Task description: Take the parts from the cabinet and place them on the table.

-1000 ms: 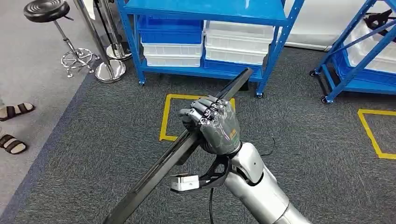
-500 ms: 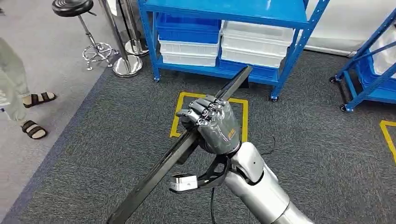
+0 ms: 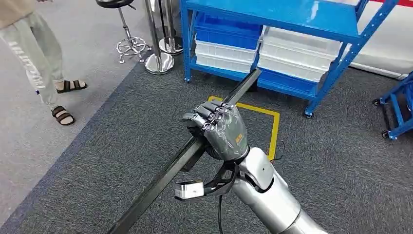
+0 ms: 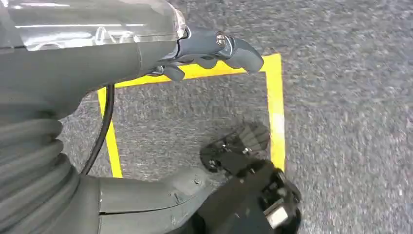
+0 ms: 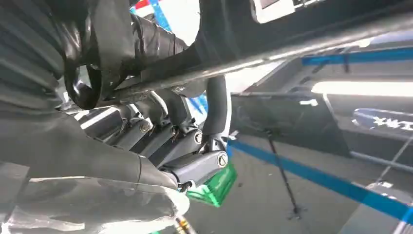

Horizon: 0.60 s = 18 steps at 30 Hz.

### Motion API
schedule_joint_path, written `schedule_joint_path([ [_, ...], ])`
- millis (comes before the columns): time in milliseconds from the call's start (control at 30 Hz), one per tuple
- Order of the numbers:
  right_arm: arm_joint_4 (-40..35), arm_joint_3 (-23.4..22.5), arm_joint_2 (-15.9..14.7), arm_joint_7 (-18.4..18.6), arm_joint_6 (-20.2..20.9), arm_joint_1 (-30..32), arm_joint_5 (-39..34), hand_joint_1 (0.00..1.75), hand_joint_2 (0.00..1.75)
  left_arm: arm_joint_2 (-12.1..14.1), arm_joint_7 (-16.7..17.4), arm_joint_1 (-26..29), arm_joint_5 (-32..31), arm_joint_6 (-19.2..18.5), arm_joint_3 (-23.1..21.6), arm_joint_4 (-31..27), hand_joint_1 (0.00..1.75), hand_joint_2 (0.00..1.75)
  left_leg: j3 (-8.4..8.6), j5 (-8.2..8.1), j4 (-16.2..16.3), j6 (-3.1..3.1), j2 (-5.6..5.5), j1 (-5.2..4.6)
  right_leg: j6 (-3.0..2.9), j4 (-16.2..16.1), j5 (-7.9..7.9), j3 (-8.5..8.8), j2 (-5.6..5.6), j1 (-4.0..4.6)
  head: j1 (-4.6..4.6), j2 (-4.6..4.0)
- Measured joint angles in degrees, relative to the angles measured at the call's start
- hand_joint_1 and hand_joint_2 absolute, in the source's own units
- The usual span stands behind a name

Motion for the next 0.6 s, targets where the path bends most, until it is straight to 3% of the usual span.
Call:
schedule_joint_path([
  [33,0.0,0.0,0.0,0.0,0.0,0.0,-0.1,1.75,1.75,0.0,0.0,-0.1,0.0,0.0,0.0,0.0,0.00,1.75,-0.16,0.15,0.0,0.25,-0.34,0.08,0.15,3.5,-2.43,-1.42,1.95,-0.05,-0.02,0.00],
  [67,0.0,0.0,0.0,0.1,0.0,0.1,-0.2,1.75,1.75,0.0,0.0,-0.1,0.0,0.1,0.0,0.0,0.00,1.75,-0.31,0.25,0.0,0.40,-0.90,0.06,0.27,8.3,-4.97,-3.59,3.00,-0.17,-0.02,-0.02],
  [100,0.0,0.0,-0.1,0.1,0.0,0.2,-0.2,1.75,1.75,0.0,0.0,-0.2,0.1,0.1,0.0,0.0,0.00,1.75,-0.45,0.31,0.0,0.48,-1.51,0.02,0.33,12.8,-6.78,-5.69,3.37,-0.18,-0.02,0.00],
  [133,0.1,0.0,-0.1,0.0,0.0,0.4,-0.2,1.75,1.75,0.0,0.0,-0.1,0.2,0.1,0.0,0.0,0.00,1.75,-0.55,0.36,0.0,0.52,-2.23,-0.03,0.32,16.0,-7.49,-7.26,3.50,-0.17,-0.02,-0.02],
  [167,0.1,0.0,-0.1,0.0,0.0,0.5,-0.2,1.75,1.75,0.0,0.0,0.0,0.3,0.1,0.0,0.0,0.00,1.75,-0.56,0.41,0.1,0.50,-2.94,-0.04,0.26,16.2,-6.76,-7.48,3.55,-0.17,-0.02,-0.02],
  [233,0.2,0.0,-0.1,0.0,0.0,0.5,-0.2,1.75,1.75,0.0,0.0,0.1,0.3,0.1,0.0,0.0,0.00,1.75,-0.47,0.46,0.1,0.43,-4.51,-0.07,-0.28,9.3,-1.90,-4.18,4.02,-0.17,-0.02,-0.02],
  [267,0.2,0.0,-0.1,0.0,0.0,0.5,-0.2,1.75,1.75,0.0,0.0,0.1,0.3,0.1,0.0,0.0,0.00,1.75,-0.38,0.51,0.1,0.32,-5.37,-0.09,-0.73,3.6,0.95,-1.47,5.17,-0.13,-0.02,0.00],
  [300,0.2,0.0,-0.1,0.0,-0.1,0.4,-0.2,1.75,1.75,-0.1,0.0,0.1,0.2,0.1,-0.1,0.0,0.00,1.75,-0.48,0.57,0.1,0.22,-5.89,0.16,-1.29,-0.5,1.73,0.20,8.27,-0.20,-0.02,-0.02],
  [333,0.2,0.0,-0.1,0.0,-0.1,0.5,-0.2,1.75,1.75,-0.2,0.0,-0.1,0.1,0.1,-0.1,0.0,0.00,1.75,-0.98,0.75,0.4,-0.33,-6.51,-0.25,-1.58,-1.3,1.65,0.41,10.09,-0.33,-0.04,-0.02],
  [367,0.2,0.0,-0.2,0.1,-0.2,0.4,-0.3,1.75,1.75,-0.1,0.0,-0.1,-0.1,0.1,-0.2,0.0,0.00,1.75,-1.37,1.04,0.2,-0.78,-7.19,0.42,-1.49,-1.4,1.68,0.32,9.27,-0.05,0.07,-0.02],
  [433,0.2,0.0,-0.2,0.1,-0.2,0.6,-0.3,1.75,1.75,-0.1,0.3,0.3,-0.3,0.1,-0.5,0.0,0.00,1.75,-1.57,1.46,-0.3,-1.71,-8.66,0.70,-1.66,-1.6,1.74,0.42,8.15,0.20,0.04,-0.02],
  [467,0.1,0.0,-0.2,0.0,-0.3,0.7,-0.3,1.75,1.75,0.2,0.4,0.4,-0.6,0.1,-0.6,0.0,0.00,1.75,-1.69,1.39,-0.3,-2.06,-8.58,0.31,-2.00,-2.6,2.22,0.83,7.27,-0.57,0.04,-0.02],
  [500,0.1,0.0,-0.2,0.0,-0.3,0.8,-0.3,1.75,1.75,0.3,0.5,0.6,-0.7,0.1,-0.8,0.0,0.00,1.75,-1.93,0.65,0.6,-2.16,-5.08,0.10,-2.09,-3.1,2.42,1.26,6.28,-0.54,0.04,-0.02],
  [533,0.0,0.0,-0.2,0.0,-0.4,0.8,-0.3,1.75,1.75,0.3,0.6,0.6,-0.8,0.1,-0.9,0.0,0.00,1.75,-3.12,-1.27,3.2,-2.29,-2.64,-0.04,-2.43,-3.2,2.46,1.36,5.59,-0.45,-0.09,0.00],
  [567,-0.1,0.0,-0.2,0.1,-0.6,1.0,-0.3,1.75,1.75,0.3,0.8,0.5,-0.9,0.2,-1.0,0.0,0.00,1.75,-5.40,-3.92,8.0,-2.49,-1.27,0.07,-2.49,-3.2,2.42,1.31,4.54,-0.25,-0.07,0.00],
  [600,-0.1,0.0,-0.2,0.1,-0.7,1.5,-0.3,1.75,1.75,0.4,1.0,0.4,-1.1,0.3,-1.0,0.0,0.00,1.75,-7.61,-6.06,12.7,-2.64,-0.79,0.18,-2.56,-3.2,2.36,1.29,3.54,-0.16,-0.07,-0.02],
])
